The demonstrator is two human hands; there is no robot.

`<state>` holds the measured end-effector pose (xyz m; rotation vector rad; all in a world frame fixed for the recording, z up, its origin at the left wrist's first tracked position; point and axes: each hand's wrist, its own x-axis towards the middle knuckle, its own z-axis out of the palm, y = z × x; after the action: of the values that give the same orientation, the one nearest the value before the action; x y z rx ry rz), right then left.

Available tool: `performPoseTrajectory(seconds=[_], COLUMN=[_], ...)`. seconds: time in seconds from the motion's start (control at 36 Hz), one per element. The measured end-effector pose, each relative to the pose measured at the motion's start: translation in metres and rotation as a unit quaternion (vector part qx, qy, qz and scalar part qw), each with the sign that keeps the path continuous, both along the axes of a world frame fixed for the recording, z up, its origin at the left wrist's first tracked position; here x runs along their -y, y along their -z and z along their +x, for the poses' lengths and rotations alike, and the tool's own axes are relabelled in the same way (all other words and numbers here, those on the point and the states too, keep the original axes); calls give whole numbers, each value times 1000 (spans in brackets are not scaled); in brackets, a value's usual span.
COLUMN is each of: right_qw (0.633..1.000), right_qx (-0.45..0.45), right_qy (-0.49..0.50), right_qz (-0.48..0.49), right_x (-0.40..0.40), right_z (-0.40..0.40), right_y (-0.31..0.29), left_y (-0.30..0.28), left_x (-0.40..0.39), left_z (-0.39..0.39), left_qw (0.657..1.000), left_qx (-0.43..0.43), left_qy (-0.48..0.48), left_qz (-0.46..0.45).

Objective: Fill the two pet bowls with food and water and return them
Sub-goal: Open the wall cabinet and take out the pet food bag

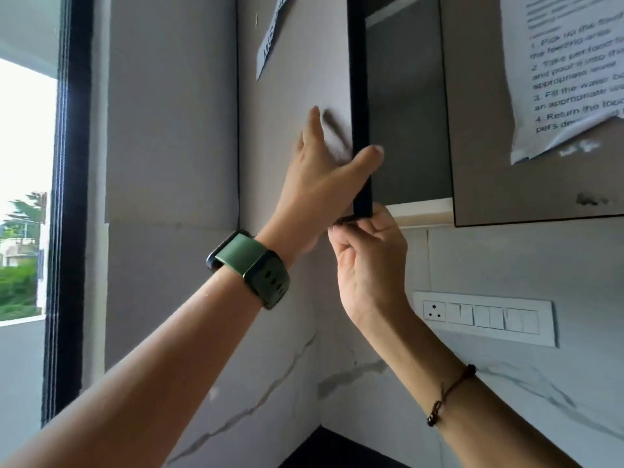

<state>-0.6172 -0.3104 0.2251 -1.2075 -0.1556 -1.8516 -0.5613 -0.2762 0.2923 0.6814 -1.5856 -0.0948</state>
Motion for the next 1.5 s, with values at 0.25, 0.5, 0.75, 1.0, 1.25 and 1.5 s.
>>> performPoseTrajectory(seconds=[0.25, 0.5, 0.75, 1.0, 1.25, 1.5], right_qw=[991, 945, 799, 751, 682, 649], right_qx=[-90, -246, -206, -247, -338, -425], right_qy=[48, 99, 462, 481, 487, 430], right_qz=[-81, -192, -325, -379, -429, -461], right_x=[-11, -8, 8, 9, 28, 47], right_z=[17, 63, 154, 218, 258, 265], right_y=[5, 3, 2, 0, 7, 4], left_y=[-8, -6, -2, 9, 18, 24], left_x=[-16, -45, -62, -69, -61, -40], left_z=[15, 73, 144, 224, 288, 313], left_qw=[997, 997, 983, 960, 958, 939], left_qx=[-1, -55, -74, -94, -161, -169], left_qy=[-70, -6, -155, -252, -231, -291], left_qz=[-44, -48, -63, -77, -49, -70])
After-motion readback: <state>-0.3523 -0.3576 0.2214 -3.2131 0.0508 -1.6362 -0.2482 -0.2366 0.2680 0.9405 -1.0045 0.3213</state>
